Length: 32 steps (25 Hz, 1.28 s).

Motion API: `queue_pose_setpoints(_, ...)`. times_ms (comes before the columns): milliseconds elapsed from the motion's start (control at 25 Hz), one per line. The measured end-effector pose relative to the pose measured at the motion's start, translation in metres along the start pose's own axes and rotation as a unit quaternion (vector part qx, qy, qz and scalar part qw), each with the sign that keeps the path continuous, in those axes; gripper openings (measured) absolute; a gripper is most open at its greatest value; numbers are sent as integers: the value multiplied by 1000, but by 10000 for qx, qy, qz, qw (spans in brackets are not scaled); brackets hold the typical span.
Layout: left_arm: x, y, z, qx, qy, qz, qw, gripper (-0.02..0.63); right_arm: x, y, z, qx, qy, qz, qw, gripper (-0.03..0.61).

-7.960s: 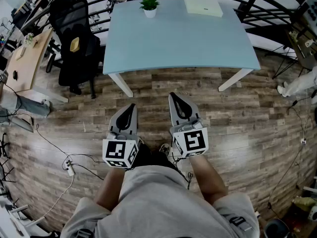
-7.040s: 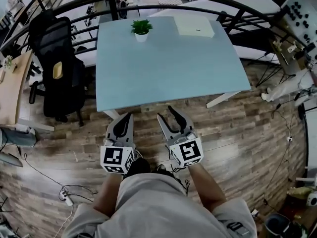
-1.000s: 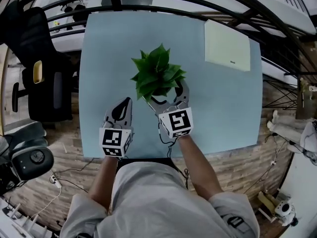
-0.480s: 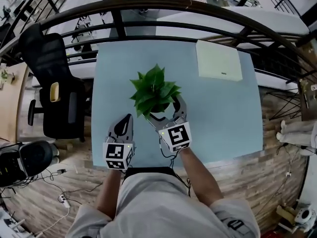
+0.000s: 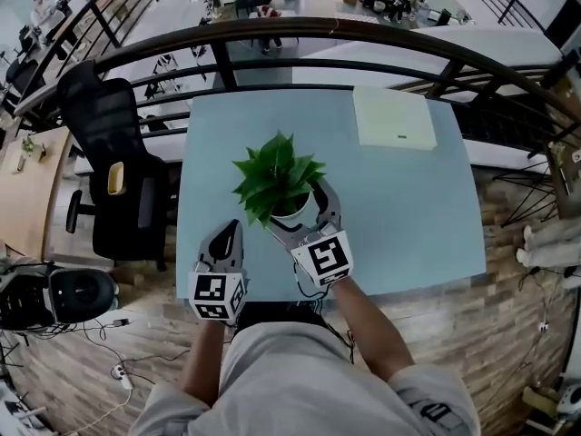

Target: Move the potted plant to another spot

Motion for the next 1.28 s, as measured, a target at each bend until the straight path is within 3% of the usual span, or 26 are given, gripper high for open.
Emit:
queue_pose_setpoints(240,-12,26,40,110,-321,171,9993,12,32,7,17,57,-442,-5,9990,522)
queue_pose_setpoints(400,2,40,72,156,-513,280,9982,12,68,5,18,158,-734,71,9972,522)
queue_pose_setpoints(680,20,53,81,199,-526,421,9975,12,89,13,15,188,-820,-116,9964,522)
queue_pose_setpoints(800,24,48,76,205,-282,358,9988,12,93,10,17,237,-591,-98,9979,522)
queue_pose_setpoints(1040,37,43,56,198,570,76,9982,12,99,9,28,453,216,5,9987,522)
queue_pose_setpoints(1280,8,46,29,311,1660,-254,9853,12,97,24,73,578,1197,-216,9909,522)
Point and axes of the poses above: the fingertips, and each gripper's own axes: z backward along the fingers, x to its left, y out of its underside, the point moved 8 cm from there along z, backward along the fingers, and after that the axes turned 4 degrees about x, right-handed, at the moved point
